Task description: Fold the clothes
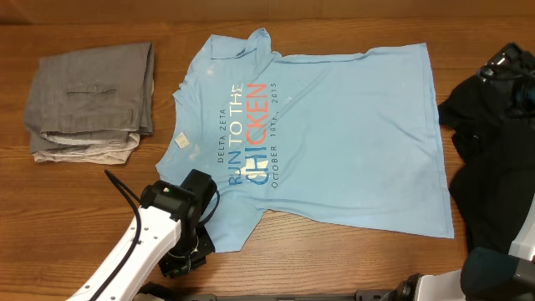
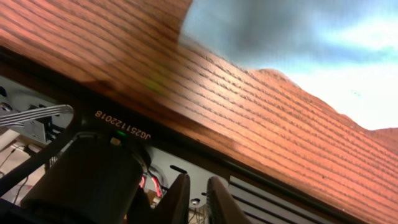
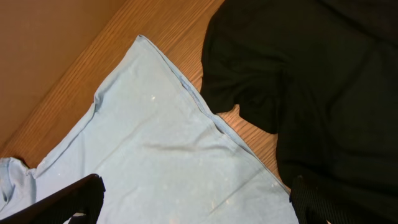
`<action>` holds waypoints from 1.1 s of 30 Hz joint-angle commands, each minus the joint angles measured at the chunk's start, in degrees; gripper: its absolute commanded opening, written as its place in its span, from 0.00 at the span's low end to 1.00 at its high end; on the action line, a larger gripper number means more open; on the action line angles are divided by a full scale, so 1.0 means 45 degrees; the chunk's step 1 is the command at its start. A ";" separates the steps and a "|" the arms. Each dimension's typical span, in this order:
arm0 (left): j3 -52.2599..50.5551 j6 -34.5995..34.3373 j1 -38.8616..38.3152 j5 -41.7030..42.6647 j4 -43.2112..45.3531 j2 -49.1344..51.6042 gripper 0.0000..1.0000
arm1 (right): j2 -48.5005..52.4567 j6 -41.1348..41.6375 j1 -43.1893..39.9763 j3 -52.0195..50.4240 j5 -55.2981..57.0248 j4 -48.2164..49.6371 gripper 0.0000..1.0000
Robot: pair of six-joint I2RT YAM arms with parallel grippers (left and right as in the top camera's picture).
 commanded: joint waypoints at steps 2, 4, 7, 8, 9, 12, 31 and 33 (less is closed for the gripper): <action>0.0199 0.0656 -0.0005 0.0738 -0.0024 -0.0136 0.15 | -0.0126 0.0092 0.0034 0.0083 0.0019 0.0029 1.00; 0.0199 0.0874 -0.0005 0.0806 -0.0029 -0.0136 0.15 | -0.0126 0.0092 0.0034 0.0083 0.0019 0.0024 1.00; 0.0199 0.1302 -0.0005 0.0967 0.0393 -0.0136 0.16 | -0.0126 0.0092 0.0034 0.0083 0.0019 0.0024 1.00; 0.0199 0.1617 -0.0010 0.1277 0.0733 -0.0136 0.16 | -0.0126 0.0097 0.0034 0.0083 0.0019 0.0024 1.00; 0.0199 0.1909 -0.0015 0.1666 0.1088 -0.0136 0.17 | -0.0126 0.0092 0.0034 0.0083 0.0019 0.0029 1.00; 0.0199 0.3269 -0.0180 0.3453 0.2880 -0.0131 0.19 | -0.0126 0.0092 0.0034 0.0083 0.0019 0.0024 1.00; 0.0214 0.3206 -0.3512 0.0695 0.7781 0.4017 0.04 | -0.0126 0.0097 0.0034 0.0083 0.0019 0.0024 1.00; 0.0296 0.3215 -0.3303 0.0806 0.7849 0.3983 0.04 | -0.0126 0.0092 0.0034 0.0083 0.0019 0.0024 1.00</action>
